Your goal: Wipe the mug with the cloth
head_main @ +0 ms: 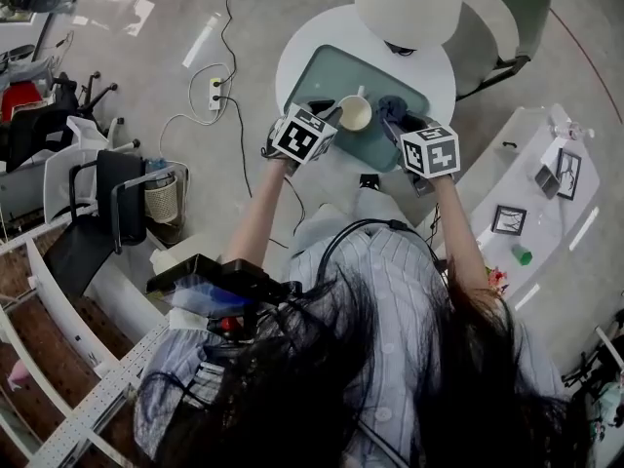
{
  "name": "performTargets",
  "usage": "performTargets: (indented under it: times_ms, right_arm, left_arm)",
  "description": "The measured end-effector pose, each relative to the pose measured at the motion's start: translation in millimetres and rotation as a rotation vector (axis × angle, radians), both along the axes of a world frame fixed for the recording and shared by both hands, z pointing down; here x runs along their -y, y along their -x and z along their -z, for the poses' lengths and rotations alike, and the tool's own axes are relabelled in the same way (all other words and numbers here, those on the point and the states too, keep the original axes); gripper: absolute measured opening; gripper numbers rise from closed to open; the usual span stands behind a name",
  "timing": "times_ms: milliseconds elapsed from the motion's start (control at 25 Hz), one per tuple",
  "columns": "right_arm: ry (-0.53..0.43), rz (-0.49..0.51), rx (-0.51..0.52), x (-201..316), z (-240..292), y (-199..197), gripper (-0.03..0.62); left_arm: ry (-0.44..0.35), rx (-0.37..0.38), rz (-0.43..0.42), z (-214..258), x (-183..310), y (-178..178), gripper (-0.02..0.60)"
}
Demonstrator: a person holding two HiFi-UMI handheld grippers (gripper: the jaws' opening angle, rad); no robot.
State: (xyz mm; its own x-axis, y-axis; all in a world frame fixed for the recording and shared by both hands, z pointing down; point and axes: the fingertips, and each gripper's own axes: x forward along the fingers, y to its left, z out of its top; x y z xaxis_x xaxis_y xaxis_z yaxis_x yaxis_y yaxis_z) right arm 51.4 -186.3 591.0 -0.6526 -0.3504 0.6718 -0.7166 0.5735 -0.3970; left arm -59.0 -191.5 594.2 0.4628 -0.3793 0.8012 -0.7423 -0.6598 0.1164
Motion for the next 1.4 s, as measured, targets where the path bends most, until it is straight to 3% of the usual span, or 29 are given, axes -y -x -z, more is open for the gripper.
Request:
performTargets:
  times_ms: [240, 640, 1160, 1400]
  right_arm:
    - [-0.017, 0.079, -0.044, 10.2, -9.7, 6.1, 0.098]
    - [-0.009, 0.139, -0.122, 29.4, -23.4, 26.2, 0.098]
    - [0.014, 0.219, -0.163, 25.8, -41.4, 29.6, 0.098]
    - [0.034, 0.242, -0.161, 23.6, -44.3, 28.7, 0.098]
  left_arm:
    - [0.065, 0.004, -0.079, -10.0, 1.1, -14.1, 0.109]
    - [0.142, 0.016, -0.203, -22.5, 16.1, -13.9, 0.109]
    - [0.161, 0.013, -0.429, -34.2, 13.9, -38.3, 0.107]
    - [0.183, 0.026, -0.403, -41.8, 13.6, -40.3, 0.071]
